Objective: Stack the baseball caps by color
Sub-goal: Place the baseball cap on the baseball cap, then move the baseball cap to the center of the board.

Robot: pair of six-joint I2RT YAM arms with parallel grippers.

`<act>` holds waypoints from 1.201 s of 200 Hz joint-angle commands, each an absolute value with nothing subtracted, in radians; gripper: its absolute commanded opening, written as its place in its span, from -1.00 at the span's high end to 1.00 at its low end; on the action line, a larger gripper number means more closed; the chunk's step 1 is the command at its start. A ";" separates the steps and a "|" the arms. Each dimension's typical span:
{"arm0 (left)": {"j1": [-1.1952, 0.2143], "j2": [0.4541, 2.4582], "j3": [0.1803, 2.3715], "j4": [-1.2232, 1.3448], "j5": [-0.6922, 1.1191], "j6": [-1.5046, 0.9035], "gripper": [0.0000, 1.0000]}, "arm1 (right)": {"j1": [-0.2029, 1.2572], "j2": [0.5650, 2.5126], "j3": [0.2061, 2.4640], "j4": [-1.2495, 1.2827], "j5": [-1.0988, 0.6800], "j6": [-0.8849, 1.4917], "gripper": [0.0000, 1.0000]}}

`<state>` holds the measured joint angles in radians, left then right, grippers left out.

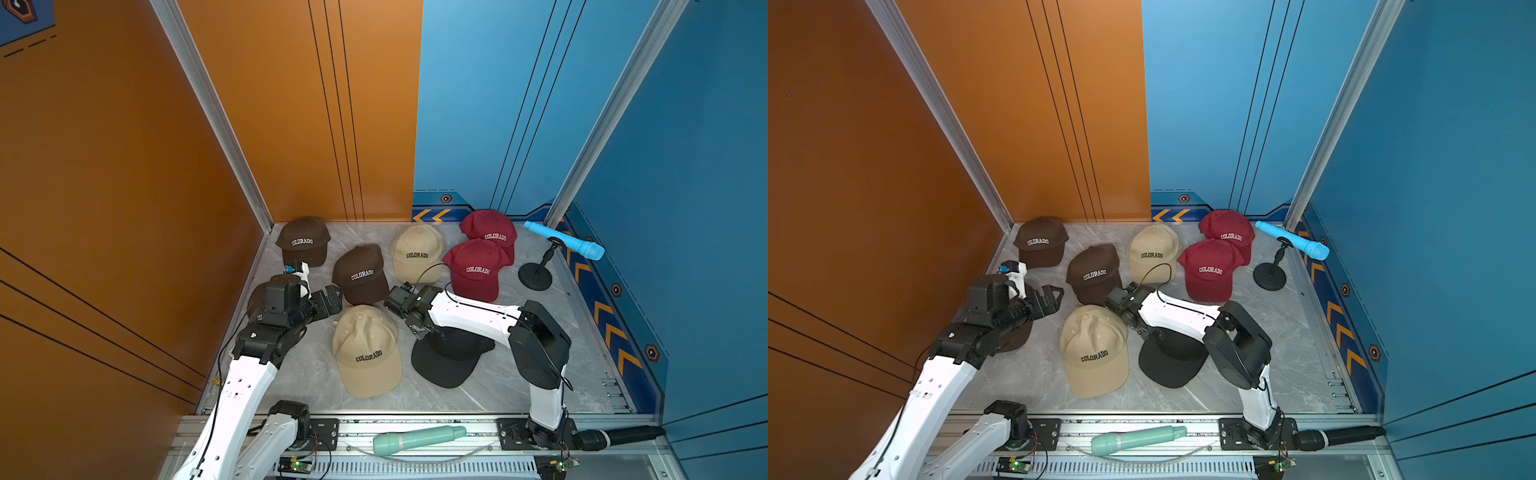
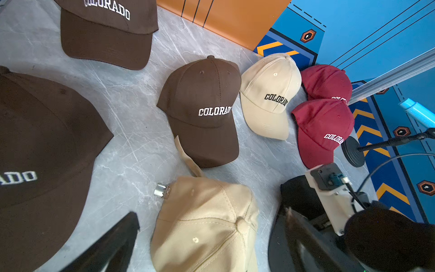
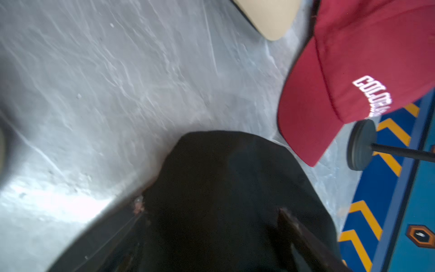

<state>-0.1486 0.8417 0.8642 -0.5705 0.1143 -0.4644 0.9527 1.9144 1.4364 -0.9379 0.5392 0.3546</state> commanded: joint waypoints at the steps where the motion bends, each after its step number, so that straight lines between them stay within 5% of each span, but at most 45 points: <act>1: -0.147 0.842 0.872 -0.549 0.132 -0.471 -0.96 | 0.984 1.855 1.411 -0.976 0.592 0.344 -0.76; 52: -0.142 0.847 0.874 -0.554 0.115 -0.449 -0.96 | 1.017 1.766 1.440 -0.825 0.306 0.390 -0.65; 107: -0.126 0.904 0.917 -0.561 0.135 -0.426 -0.96 | 1.001 1.856 1.427 -0.731 0.084 0.482 -0.04; 178: -0.126 0.968 0.991 -0.566 0.151 -0.410 -0.96 | 0.989 1.922 1.365 -0.689 0.018 0.603 0.37; 240: -0.130 1.003 1.013 -0.571 0.155 -0.409 -0.96 | 1.002 1.853 1.197 -0.675 0.034 0.671 0.48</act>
